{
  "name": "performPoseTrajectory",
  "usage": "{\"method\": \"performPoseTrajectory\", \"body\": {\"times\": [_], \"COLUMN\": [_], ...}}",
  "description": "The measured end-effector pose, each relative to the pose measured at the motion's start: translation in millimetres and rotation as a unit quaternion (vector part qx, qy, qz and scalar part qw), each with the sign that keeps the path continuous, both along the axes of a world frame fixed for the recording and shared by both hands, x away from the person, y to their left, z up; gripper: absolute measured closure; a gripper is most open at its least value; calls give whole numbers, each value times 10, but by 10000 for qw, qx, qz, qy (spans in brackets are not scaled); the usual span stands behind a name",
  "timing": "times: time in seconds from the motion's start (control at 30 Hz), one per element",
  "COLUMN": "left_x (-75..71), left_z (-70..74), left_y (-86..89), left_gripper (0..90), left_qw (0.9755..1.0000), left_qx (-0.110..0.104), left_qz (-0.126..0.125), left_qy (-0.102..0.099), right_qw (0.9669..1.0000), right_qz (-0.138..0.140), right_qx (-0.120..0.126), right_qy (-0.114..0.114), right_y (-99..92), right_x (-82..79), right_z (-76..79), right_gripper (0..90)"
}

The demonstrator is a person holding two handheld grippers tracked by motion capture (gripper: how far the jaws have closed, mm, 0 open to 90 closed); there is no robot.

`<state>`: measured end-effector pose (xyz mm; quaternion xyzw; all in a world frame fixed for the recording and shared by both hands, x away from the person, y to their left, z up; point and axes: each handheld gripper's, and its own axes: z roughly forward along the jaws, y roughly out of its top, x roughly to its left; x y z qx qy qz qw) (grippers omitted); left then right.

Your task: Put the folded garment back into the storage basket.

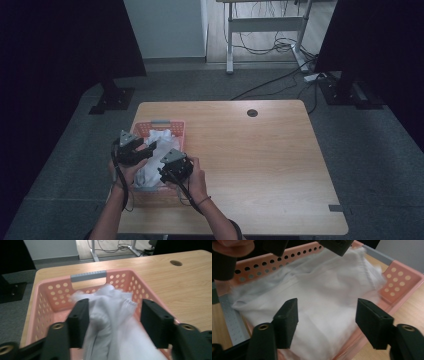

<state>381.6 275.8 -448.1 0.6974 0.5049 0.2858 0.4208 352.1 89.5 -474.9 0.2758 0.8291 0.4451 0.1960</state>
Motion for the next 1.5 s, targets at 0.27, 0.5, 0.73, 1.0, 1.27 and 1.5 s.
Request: {"method": "performPoseTrajectory", "body": {"times": [0.27, 0.5, 0.73, 1.0, 1.27, 1.5], "left_x": [-74, -185, -280, -443, -646, -897], "left_z": [17, -2, -26, -50, -78, -169], "left_y": [-4, -80, -171, -329, -580, -834], "left_gripper": [297, 290, 290, 291, 293, 294], "left_qw": [9999, 9998, 9994, 9974, 9937, 9893], "left_qx": [-65, -37, 24, 17, 170, 65], "left_qz": [-90, -203, -355, -707, -1086, -1433], "left_qy": [32, -2, -52, -102, -219, -256], "right_qw": [9999, 9997, 9992, 9989, 9991, 9991], "right_qz": [83, 150, 228, 216, 196, 100], "right_qx": [121, 190, 317, 410, 380, 418], "right_qy": [-4, 22, 89, 91, 30, 22], "right_y": [-110, -245, -441, -686, -1036, -1497], "right_x": [-34, -85, -128, -235, -383, -570], "right_z": [61, 83, 61, 49, 17, -75], "right_gripper": [307, 308, 311, 307, 309, 314]}}
